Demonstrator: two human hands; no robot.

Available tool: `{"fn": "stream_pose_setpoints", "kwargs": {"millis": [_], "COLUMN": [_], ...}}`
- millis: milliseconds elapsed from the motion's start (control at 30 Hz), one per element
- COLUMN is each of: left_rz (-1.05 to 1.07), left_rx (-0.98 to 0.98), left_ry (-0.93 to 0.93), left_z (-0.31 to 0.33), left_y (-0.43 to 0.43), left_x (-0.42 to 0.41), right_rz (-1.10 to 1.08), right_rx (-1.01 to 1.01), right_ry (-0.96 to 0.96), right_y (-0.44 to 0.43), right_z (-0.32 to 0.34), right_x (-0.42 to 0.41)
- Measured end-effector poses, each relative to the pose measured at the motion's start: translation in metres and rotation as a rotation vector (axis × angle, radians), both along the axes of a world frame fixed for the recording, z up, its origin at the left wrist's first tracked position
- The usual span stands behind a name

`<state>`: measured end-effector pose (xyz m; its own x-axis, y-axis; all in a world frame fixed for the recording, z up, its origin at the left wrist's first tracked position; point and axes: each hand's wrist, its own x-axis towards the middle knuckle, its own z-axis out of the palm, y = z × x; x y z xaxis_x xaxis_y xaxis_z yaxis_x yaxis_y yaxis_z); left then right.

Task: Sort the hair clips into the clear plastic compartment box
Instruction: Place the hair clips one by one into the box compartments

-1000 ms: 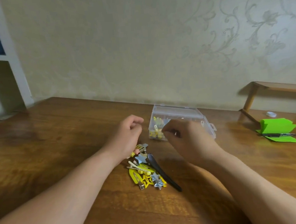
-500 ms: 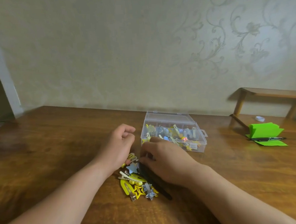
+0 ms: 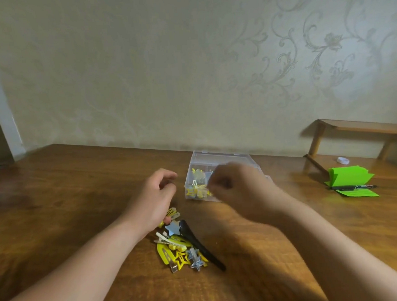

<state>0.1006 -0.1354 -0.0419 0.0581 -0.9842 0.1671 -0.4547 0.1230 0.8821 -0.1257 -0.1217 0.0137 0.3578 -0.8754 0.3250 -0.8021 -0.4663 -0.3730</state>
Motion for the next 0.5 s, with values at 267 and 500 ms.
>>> {"fn": "stream_pose_setpoints", "kwargs": {"millis": [267,500], "left_rz": [-0.029,-0.03], "left_rx": [-0.045,-0.05], "left_ry": [-0.014,-0.031], "left_z": [-0.003,-0.004], "left_y": [-0.003,-0.004], "left_x": [0.0,0.001], "right_rz": [-0.472,-0.599], "right_rx": [-0.022,0.038], "right_ry": [-0.047,0.153], "right_y": [-0.031,-0.042], "right_z": [-0.004,-0.018], "right_x": [-0.054,-0.057]}}
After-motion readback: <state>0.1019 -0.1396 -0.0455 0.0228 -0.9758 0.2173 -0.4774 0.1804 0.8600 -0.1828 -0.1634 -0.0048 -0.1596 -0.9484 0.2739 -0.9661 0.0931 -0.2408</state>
